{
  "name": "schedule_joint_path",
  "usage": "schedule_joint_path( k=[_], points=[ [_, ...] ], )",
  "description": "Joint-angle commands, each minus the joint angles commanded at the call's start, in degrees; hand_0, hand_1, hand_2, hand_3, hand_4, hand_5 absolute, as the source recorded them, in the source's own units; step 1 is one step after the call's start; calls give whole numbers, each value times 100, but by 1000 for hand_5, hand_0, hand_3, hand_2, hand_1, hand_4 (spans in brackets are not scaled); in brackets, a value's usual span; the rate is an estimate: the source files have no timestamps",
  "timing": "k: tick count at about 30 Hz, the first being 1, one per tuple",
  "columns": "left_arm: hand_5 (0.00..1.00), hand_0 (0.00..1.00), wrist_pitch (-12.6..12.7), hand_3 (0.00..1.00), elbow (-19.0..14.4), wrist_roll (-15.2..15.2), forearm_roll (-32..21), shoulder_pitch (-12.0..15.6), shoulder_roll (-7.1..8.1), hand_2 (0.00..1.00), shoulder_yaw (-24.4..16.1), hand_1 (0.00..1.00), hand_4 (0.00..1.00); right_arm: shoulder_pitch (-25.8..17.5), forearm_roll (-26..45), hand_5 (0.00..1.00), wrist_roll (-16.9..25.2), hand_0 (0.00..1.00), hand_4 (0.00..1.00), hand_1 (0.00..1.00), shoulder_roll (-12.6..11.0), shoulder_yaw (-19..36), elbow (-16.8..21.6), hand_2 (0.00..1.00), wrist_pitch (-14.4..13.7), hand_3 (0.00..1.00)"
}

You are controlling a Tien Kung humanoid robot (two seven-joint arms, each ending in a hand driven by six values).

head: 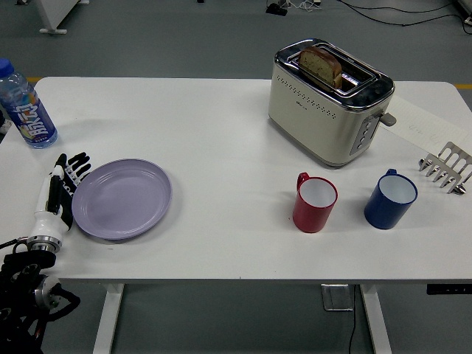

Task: Push plate across desktop

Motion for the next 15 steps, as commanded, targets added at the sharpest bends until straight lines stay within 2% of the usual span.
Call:
schedule_joint_path(
  k=[7, 15],
  points=[
    [998, 809, 1, 719, -33, -3, -14, 14, -58, 812, 112, 837, 573, -31, -57, 261, -16, 704, 336, 723, -3, 21, 0, 791, -5, 739],
    [998, 809, -11, 719, -55, 2, -46, 0, -51, 812, 267, 837, 572, -28, -61, 262, -7, 703, 336, 723, -10, 23, 0, 791, -3, 739]
  ],
)
